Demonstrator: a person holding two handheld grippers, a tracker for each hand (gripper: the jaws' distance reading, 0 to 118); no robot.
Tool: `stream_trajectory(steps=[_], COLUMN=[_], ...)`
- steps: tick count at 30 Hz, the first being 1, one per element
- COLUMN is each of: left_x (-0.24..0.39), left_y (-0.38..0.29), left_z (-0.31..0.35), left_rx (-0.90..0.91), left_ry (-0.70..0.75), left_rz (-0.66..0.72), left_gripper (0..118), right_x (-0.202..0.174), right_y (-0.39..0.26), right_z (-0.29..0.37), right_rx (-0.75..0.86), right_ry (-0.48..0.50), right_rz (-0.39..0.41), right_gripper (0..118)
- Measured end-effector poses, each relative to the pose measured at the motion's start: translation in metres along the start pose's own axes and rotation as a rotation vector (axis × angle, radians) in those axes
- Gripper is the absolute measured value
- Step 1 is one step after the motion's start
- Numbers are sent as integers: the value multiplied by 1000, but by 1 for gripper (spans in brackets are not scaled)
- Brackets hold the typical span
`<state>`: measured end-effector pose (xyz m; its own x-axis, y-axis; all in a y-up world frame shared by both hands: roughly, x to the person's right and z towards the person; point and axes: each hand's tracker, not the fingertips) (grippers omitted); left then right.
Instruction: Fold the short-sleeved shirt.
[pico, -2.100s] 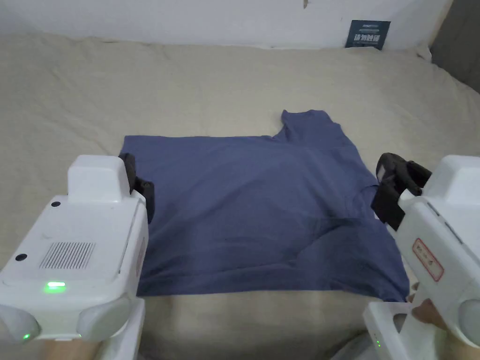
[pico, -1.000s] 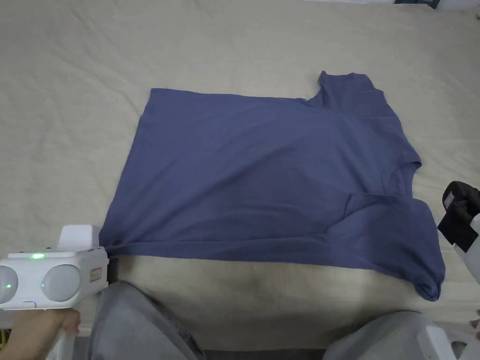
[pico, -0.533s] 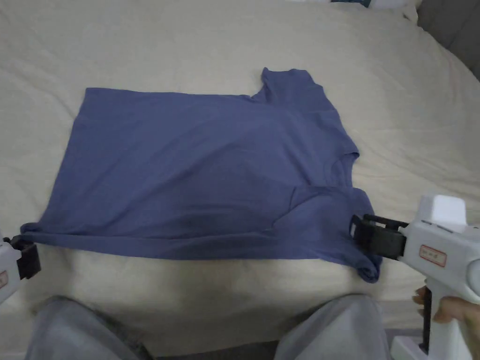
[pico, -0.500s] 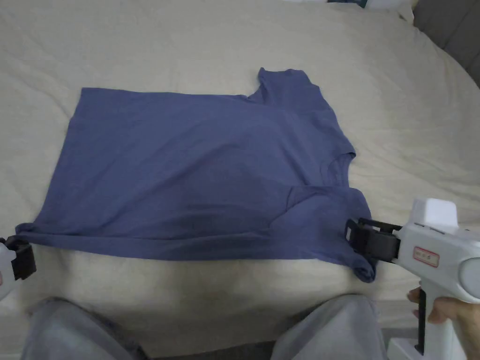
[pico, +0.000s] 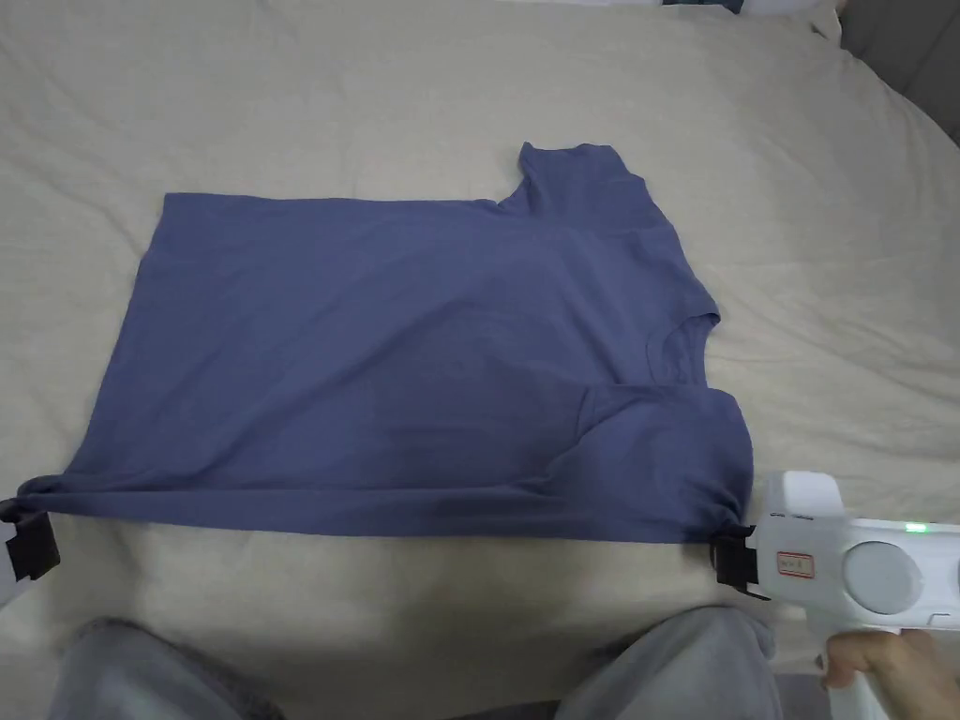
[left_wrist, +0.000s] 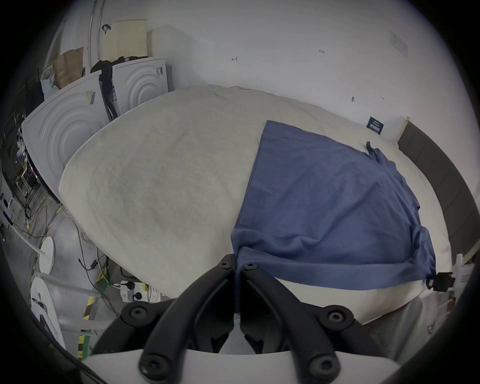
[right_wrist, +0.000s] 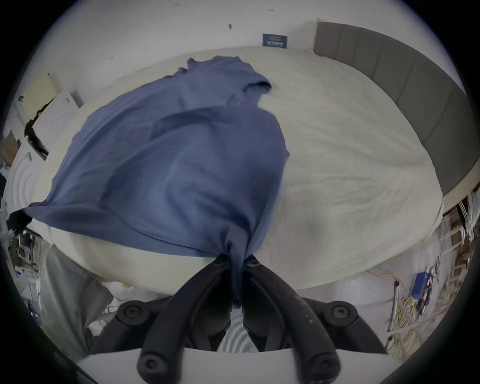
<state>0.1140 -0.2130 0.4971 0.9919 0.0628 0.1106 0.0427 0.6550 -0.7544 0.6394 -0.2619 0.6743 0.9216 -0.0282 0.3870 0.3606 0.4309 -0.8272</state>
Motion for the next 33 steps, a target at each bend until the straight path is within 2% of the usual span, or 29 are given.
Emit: stream_trajectory(steps=[2, 5, 8, 10, 14, 16, 18, 23, 24, 25, 26, 27, 28, 29, 30, 31, 33], left_x=[0, 1, 4, 8, 19, 25, 33, 50, 52, 53, 54, 54, 52, 51, 50, 50, 52], left_y=[9, 31, 61, 86, 123, 142, 154, 171, 173, 173, 173, 172, 172, 172, 172, 172, 171], left_z=[4, 10, 8, -2, -39, -65, -88, -147, -158, -167, -172, -176, -178, -176, -173, -165, -146], left_rx=[5, 39, 67, 92, 104, 90, 75, 17, 4, -13, -18, -16, -16, -14, -3, 31, 110], left_ry=[-9, -30, -45, -53, -48, -51, -47, -10, -3, 11, 31, 34, 30, 20, 16, 16, 27], left_rz=[21, 58, 102, 127, 128, 146, 156, 128, 127, 132, 141, 153, 167, 180, 185, 174, 99], left_gripper=[2, 2, 2, 2, 2, 2, 2, 4, 17, 38, 47, 57, 74, 93, 107, 112, 113], right_x=[0, 7, 12, 1, -5, -5, -6, -19, -21, -22, -22, -22, -21, -20, -19, -18, -15], right_y=[6, 30, 65, 101, 157, 183, 205, 239, 242, 245, 246, 248, 249, 249, 248, 246, 244], right_z=[17, 49, 68, 81, 58, 36, 15, -37, -46, -56, -61, -65, -66, -66, -61, -52, -32], right_rx=[6, 33, 75, 83, 76, 49, 41, -11, -23, -31, -37, -42, -47, -45, -30, -4, 63], right_ry=[24, 51, 111, 140, 106, 80, 83, 6, -4, -19, -34, -46, -64, -80, -83, -79, -81], right_rz=[60, 89, 65, 44, 23, -57, -102, -110, -116, -129, -138, -149, -162, -182, -194, -200, -193], right_gripper=[10, 10, 10, 10, 10, 10, 10, 11, 17, 30, 30, 36, 48, 69, 86, 93, 95])
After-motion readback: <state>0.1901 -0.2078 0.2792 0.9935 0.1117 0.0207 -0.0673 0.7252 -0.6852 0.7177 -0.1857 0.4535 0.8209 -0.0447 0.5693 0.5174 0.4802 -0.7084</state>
